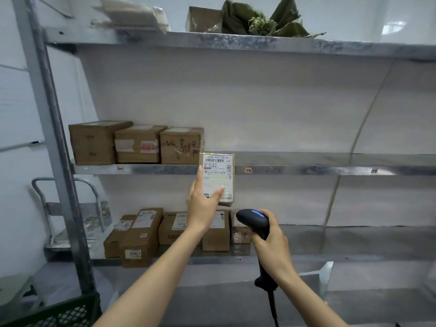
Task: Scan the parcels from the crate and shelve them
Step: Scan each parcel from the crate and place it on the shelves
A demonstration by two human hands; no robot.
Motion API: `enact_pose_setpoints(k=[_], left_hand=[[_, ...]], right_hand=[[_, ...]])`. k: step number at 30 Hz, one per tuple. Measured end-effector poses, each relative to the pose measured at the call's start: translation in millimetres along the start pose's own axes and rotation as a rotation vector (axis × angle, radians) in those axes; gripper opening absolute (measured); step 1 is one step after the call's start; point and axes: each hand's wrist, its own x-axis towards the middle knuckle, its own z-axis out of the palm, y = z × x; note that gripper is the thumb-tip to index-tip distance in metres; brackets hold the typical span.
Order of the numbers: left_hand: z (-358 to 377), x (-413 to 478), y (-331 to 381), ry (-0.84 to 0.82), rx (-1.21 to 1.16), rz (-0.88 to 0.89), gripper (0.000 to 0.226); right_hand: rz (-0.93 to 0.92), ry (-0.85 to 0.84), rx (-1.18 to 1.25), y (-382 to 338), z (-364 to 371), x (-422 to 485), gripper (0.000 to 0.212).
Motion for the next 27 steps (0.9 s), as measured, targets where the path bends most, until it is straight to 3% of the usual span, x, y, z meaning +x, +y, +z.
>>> enact_pose_setpoints(k=[11,19,27], left_hand=[[8,77,8,-0.070,-0.005,0.042,0.078],[30,106,-2,-0.059,0.007,-0.009,0.077],[50,119,-17,-0.045,-0.002,-0.068,0.058]], right_hand=[[0.068,0.074,-0.034,5,15,21,0.054],[0.120,-0.011,-0.024,22,10,48,0.053],[0.062,-0.075,0.001,36,-9,83,0.051]])
